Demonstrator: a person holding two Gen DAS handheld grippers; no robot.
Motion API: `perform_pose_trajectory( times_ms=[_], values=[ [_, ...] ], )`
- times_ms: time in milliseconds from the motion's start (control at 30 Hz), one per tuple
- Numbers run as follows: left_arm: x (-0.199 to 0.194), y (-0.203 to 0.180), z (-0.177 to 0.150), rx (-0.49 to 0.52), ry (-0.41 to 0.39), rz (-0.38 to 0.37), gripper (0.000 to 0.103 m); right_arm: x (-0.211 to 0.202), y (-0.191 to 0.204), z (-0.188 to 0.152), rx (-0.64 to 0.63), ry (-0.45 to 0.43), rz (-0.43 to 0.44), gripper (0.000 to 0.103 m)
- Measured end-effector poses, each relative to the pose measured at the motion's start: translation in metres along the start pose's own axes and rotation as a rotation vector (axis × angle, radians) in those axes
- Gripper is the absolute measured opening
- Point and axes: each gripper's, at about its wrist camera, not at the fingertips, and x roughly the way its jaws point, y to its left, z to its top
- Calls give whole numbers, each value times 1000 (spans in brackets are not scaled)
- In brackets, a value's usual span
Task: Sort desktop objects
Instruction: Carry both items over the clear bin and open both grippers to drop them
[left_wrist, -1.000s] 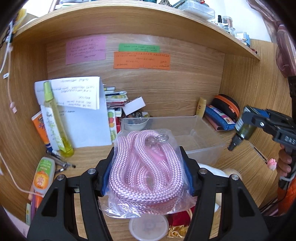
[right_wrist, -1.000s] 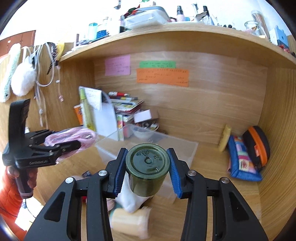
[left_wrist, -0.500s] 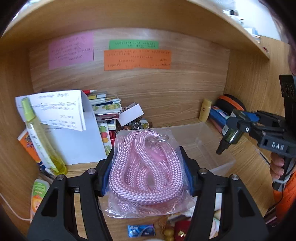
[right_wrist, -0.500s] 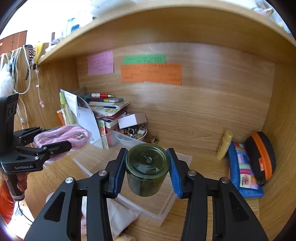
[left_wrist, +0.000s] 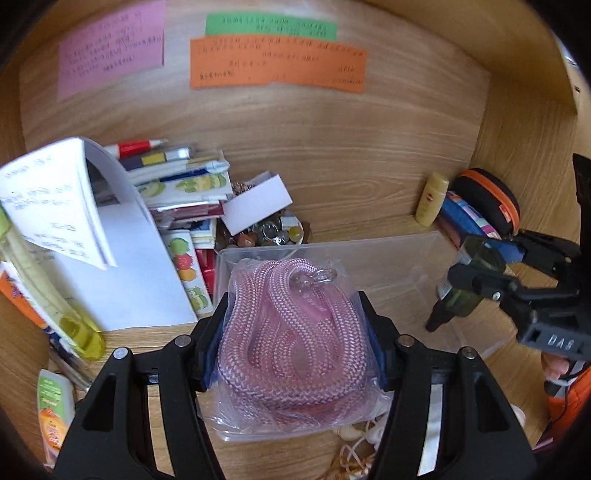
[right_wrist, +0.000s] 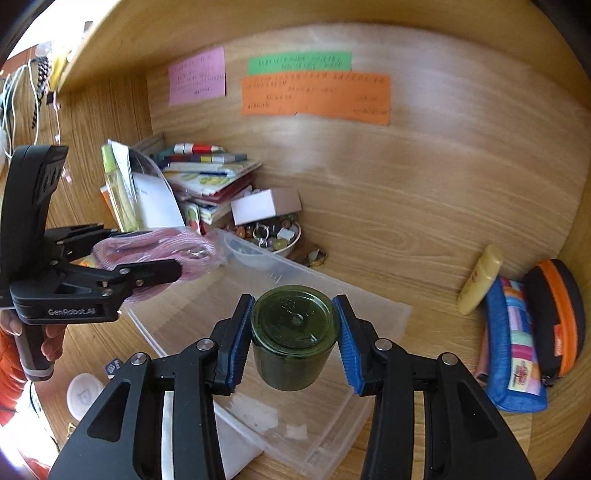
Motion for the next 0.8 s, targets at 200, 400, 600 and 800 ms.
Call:
perform_pose_trajectory(
  times_ms=[200, 400, 600, 800],
  values=[
    [23, 0, 4, 7, 48, 5, 61, 29, 2, 0, -3, 59, 29, 39],
    [39, -2, 5, 19, 88, 1, 61, 48, 2, -7, 3, 103, 37, 39],
    [51, -6, 2, 36, 129, 1, 61, 54, 2, -11, 5, 123, 34, 39],
    [62, -8, -1, 49, 167, 9, 61, 54, 2, -9, -1, 126, 17, 41]
  ],
)
